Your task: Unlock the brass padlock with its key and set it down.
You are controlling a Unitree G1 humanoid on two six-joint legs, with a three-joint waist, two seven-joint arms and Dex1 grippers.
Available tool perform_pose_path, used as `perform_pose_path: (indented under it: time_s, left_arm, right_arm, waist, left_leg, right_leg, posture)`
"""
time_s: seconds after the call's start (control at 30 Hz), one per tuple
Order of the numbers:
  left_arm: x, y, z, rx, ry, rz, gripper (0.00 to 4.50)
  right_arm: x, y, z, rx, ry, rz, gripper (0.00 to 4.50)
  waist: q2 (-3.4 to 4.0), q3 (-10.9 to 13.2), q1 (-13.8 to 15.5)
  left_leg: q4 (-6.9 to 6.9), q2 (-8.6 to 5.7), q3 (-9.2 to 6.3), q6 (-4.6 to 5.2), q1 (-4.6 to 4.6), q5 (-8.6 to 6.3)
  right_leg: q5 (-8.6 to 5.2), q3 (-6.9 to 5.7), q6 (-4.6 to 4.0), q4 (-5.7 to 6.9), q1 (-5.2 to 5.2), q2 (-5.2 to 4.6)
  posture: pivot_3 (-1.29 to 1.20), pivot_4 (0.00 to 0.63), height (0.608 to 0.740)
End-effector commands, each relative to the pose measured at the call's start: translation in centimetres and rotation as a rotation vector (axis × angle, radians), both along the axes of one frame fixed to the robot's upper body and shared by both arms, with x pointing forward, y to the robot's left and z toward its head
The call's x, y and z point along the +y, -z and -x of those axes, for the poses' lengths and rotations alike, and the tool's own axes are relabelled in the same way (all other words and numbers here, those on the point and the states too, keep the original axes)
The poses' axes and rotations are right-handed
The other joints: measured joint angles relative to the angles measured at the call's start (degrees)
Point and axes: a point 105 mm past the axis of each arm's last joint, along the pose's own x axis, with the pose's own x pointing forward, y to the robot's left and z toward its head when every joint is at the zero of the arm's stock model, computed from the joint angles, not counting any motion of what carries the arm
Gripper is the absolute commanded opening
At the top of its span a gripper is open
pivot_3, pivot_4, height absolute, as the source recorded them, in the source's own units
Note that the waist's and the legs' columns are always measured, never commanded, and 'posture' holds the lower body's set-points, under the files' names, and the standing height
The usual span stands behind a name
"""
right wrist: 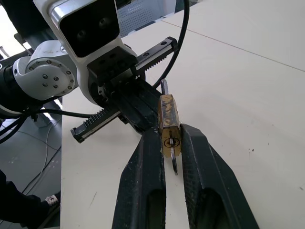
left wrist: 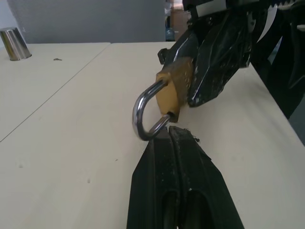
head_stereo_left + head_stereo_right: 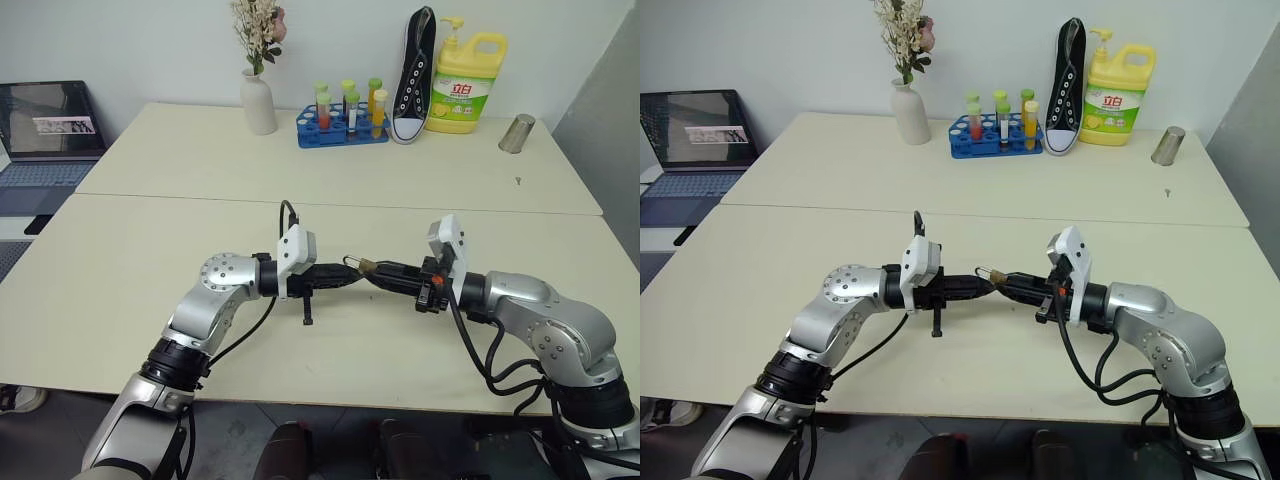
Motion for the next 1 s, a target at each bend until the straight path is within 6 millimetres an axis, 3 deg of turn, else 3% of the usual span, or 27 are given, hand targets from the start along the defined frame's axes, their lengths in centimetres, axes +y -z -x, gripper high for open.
perform_pose_path:
  time_s: [0.03,0.33,0.43,0.6,0.8,1.0]
  left_arm:
    - [0.2,-1.7,0.5,-0.038,0.005,0.039,0.00]
    - [1.5,-0.9,0.6,-0.049,-0.021,-0.023,0.00]
    - [2.3,-0.3,-1.0,-0.123,-0.120,-0.055,0.00]
    - [1.9,-1.2,-2.9,-0.177,-0.200,0.004,0.00]
    - [0.4,-2.3,-1.7,-0.130,-0.106,0.087,0.00]
    - [0.4,-2.1,-0.4,-0.074,-0.039,0.063,0.00]
  right_arm:
    - [-0.3,-0.9,-0.1,-0.050,-0.005,-0.007,0.12]
    - [-0.5,-0.8,-0.2,-0.046,-0.007,-0.010,0.12]
    - [-0.5,-0.9,-0.1,-0.044,-0.017,-0.014,0.12]
    - [-0.4,-1.0,0.2,-0.035,-0.038,-0.013,0.12]
    - [-0.3,-0.9,0.5,-0.024,-0.054,-0.010,0.12]
    - [-0.4,-0.8,0.5,-0.021,-0.049,-0.004,0.12]
  waist:
    - [0.00,0.0,0.0]
    - [0.00,0.0,0.1]
    - [0.00,0.0,0.1]
    - [0.00,0.0,0.2]
    - [0.00,0.0,0.3]
    - [0.00,0.0,0.1]
  left_leg:
    - [-0.01,0.00,0.01,0.00,0.00,0.00]
    - [-0.01,0.00,0.00,0.00,0.00,0.00]
    - [-0.02,0.00,0.00,0.00,0.00,0.00]
    - [0.00,-0.01,0.00,0.00,-0.02,0.00]
    - [-0.01,-0.01,0.00,0.00,-0.03,0.00]
    - [-0.02,0.01,-0.02,0.00,-0.01,0.00]
  right_leg:
    - [0.00,0.01,-0.01,0.00,0.00,0.00]
    - [0.01,0.02,-0.03,-0.01,0.00,-0.01]
    - [0.00,0.02,-0.03,-0.01,0.00,-0.01]
    - [0.01,0.01,-0.03,-0.02,0.00,-0.02]
    - [0.06,0.01,-0.11,-0.04,0.00,-0.02]
    - [0.03,0.00,-0.06,-0.02,0.00,-0.01]
  posture:
    - [0.00,0.150,0.740]
    - [0.00,0.150,0.740]
    - [0.00,0.150,0.740]
    - [0.00,0.150,0.740]
    - [0.00,0.150,0.740]
    - [0.00,0.150,0.740]
